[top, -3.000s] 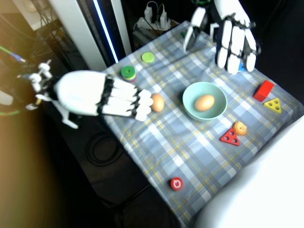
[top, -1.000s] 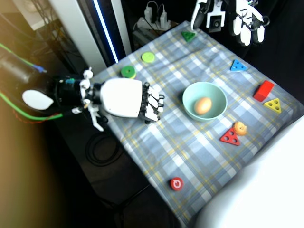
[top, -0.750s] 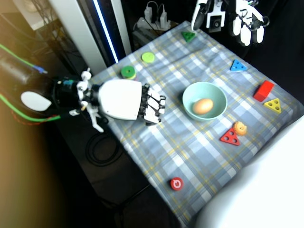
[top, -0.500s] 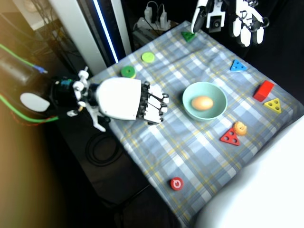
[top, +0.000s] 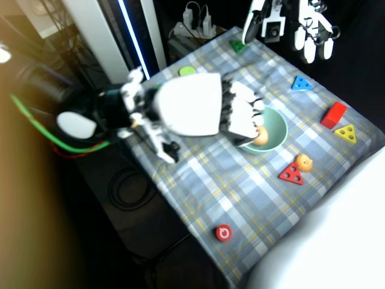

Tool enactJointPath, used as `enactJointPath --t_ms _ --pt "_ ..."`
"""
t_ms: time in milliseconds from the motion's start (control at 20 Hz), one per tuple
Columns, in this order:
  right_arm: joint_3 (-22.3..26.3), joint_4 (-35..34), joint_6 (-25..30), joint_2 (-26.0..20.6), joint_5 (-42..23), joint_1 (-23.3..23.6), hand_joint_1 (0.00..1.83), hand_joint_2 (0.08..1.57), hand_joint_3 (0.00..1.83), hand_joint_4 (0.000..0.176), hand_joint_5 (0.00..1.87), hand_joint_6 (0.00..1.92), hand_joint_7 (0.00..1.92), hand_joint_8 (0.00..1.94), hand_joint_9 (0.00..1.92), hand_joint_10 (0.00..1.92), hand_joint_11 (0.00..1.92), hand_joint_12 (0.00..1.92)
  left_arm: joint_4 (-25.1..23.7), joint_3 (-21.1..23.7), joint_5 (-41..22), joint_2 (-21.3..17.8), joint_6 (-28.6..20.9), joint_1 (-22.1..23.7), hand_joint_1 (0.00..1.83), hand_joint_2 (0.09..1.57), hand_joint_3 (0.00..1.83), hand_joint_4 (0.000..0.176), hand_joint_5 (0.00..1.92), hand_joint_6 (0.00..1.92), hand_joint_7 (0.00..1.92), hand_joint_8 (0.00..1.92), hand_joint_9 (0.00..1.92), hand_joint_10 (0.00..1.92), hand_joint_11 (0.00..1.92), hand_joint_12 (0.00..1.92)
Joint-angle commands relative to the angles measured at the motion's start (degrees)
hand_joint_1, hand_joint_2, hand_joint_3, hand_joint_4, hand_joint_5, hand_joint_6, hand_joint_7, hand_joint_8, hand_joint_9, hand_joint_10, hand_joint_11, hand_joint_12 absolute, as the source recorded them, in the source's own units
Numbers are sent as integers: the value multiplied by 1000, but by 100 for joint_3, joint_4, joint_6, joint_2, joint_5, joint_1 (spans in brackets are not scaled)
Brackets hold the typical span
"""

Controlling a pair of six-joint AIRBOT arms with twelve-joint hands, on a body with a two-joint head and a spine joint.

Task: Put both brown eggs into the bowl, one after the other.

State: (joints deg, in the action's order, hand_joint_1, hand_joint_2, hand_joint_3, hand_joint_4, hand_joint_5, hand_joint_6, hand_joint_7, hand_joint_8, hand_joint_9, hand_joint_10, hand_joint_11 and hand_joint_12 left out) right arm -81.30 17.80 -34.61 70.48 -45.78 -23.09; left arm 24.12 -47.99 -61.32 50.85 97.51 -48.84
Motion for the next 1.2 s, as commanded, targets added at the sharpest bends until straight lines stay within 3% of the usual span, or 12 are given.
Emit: enactJointPath --t_ms 0,150,200,250,300,400,500,700,950,1050,1100,1150 --pt "-16 -46 -25 19 -435 75 1249 1043 0 32 1101 814 1220 543 1253 453 946 1358 -178 -26 -651 11 -64 76 935 900 3 124 472 0 476 1 439 0 0 481" --pt "22 81 -202 63 -289 101 1203 1122 4 45 939 1056 997 943 1036 221 667 1301 -197 -31 -644 11 -82 83 849 933 8 128 479 0 477 0 423 0 0 437" --pt "34 86 -225 61 -242 100 1112 1126 0 0 946 1032 851 374 917 124 426 1335 -197 -29 -644 7 -91 76 819 943 10 129 480 1 479 1 431 4 0 436" --pt "38 86 -225 60 -219 100 1105 1066 0 27 800 402 793 127 802 55 193 1395 -197 -29 -645 7 -97 72 815 949 5 131 472 1 474 1 421 2 0 406" --pt "46 86 -225 60 -191 100 1090 1046 0 66 716 121 636 25 641 10 38 1347 -197 -30 -648 8 -103 67 805 949 1 126 473 1 474 0 421 1 0 428" --pt "62 84 -225 60 -178 100 1064 1033 1 81 579 6 448 0 466 0 1 1191 -194 -30 -651 10 -116 59 799 949 1 131 491 5 474 0 422 1 0 422" --pt "71 84 -225 59 -175 100 1053 1049 4 65 528 0 425 0 440 0 0 1133 -192 -30 -654 10 -124 57 792 955 3 125 495 6 477 2 430 4 0 423" --pt "138 62 -225 56 -183 100 1119 1057 1 123 471 0 435 2 458 4 8 1089 -192 -26 -695 6 -183 51 838 938 0 127 504 2 493 2 430 1 0 453" --pt "514 -621 -224 -590 -1185 -272 967 1101 4 61 465 0 517 2 516 11 30 1240 -341 -50 -1232 -220 -1071 -130 891 935 0 79 495 0 490 0 468 6 0 338" --pt "706 -1070 -224 -863 -1843 -682 828 1157 2 69 445 1 453 0 457 0 101 966 -515 -164 -1577 -307 -1978 -278 816 947 0 82 484 0 497 1 466 1 0 797" --pt "852 -1383 -225 -1027 -2341 -1007 759 1169 5 46 451 3 448 0 457 2 106 951 -670 -314 -1812 -293 -2810 -394 886 966 0 36 444 0 488 0 462 0 32 967" --pt "987 -1624 -225 -1154 -2782 -1304 768 1180 2 23 454 1 436 1 439 2 48 1048 -786 -471 -2020 -251 -3569 -492 868 970 0 38 432 0 514 2 507 11 64 1072"
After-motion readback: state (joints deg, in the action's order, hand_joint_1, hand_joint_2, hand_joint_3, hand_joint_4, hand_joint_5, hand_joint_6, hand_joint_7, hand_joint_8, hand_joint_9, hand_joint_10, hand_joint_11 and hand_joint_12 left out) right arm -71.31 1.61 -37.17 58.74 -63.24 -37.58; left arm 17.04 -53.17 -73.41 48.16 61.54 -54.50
